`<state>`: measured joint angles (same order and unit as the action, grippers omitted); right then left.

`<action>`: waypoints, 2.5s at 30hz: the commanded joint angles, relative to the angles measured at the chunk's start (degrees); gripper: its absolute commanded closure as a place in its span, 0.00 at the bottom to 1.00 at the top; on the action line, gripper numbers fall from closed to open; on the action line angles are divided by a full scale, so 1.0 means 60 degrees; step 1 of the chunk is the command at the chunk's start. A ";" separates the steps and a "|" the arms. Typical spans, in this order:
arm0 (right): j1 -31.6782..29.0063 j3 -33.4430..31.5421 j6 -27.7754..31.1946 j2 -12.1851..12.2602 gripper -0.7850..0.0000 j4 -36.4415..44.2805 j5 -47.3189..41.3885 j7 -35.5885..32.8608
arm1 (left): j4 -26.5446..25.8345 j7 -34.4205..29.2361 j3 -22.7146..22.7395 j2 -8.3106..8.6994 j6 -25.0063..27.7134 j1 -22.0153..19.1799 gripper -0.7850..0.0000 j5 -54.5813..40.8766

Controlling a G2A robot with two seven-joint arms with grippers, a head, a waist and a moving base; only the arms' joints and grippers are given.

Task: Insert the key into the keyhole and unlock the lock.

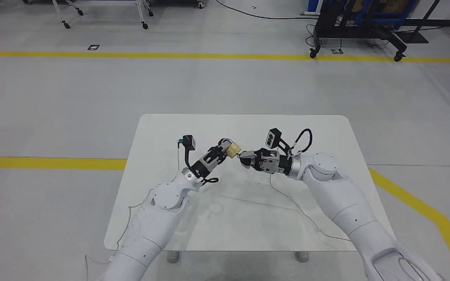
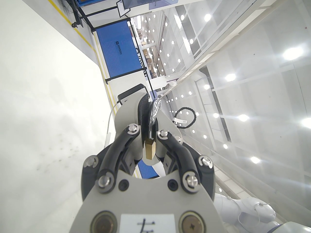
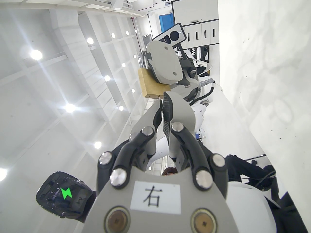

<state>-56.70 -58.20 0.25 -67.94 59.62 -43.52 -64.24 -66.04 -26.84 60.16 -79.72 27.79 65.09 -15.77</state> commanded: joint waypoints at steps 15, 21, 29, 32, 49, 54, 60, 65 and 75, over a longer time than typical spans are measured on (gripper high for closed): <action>0.0627 -0.0004 -0.1268 -0.0177 1.00 -0.1450 -0.1364 -0.1850 | -0.0103 -0.0021 0.0060 -0.0003 0.0463 0.0114 1.00 0.0200; 0.0746 0.0066 -0.0964 -0.0188 1.00 -0.1519 -0.0831 -0.1658 | -0.0095 -0.0112 0.0095 -0.0002 0.0466 0.0113 1.00 0.0145; 0.0579 0.0043 -0.0326 -0.0182 0.51 -0.1243 -0.0214 -0.0875 | -0.0047 -0.0031 0.0165 -0.0018 0.0178 0.0101 1.00 -0.0104; 0.0487 -0.0208 0.0112 -0.0106 0.34 -0.1261 -0.0001 -0.0578 | 0.0029 0.0044 0.0178 -0.0030 -0.0232 0.0040 1.00 -0.0184; -0.0865 -0.2812 0.0969 0.0738 0.00 -0.0407 0.0314 -0.0108 | 0.1347 -0.0789 -0.1462 -0.0335 -0.4883 -0.1501 0.98 0.1877; -0.0865 -0.2812 0.0969 0.0738 0.00 -0.0407 0.0314 -0.0108 | 0.1658 -0.1046 -0.1831 -0.0429 -0.5117 -0.1769 0.72 0.2326; -0.0865 -0.2812 0.0969 0.0738 0.00 -0.0407 0.0314 -0.0108 | 0.1793 -0.1346 -0.1937 -0.0483 -0.4936 -0.1886 0.00 0.2380; -0.0865 -0.2812 0.0969 0.0738 0.00 -0.0407 0.0314 -0.0108 | 0.1661 -0.1436 -0.1756 -0.0464 -0.4526 -0.1809 0.00 0.2148; -0.1322 -0.3560 0.1593 0.0907 0.00 0.0172 0.0849 0.1218 | -0.1389 -0.1068 0.0180 0.0336 -0.4748 -0.0203 0.00 0.3539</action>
<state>-64.23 -78.57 9.47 -62.71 60.20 -38.74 -57.70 -70.34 -33.66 59.21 -78.44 0.31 61.91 3.41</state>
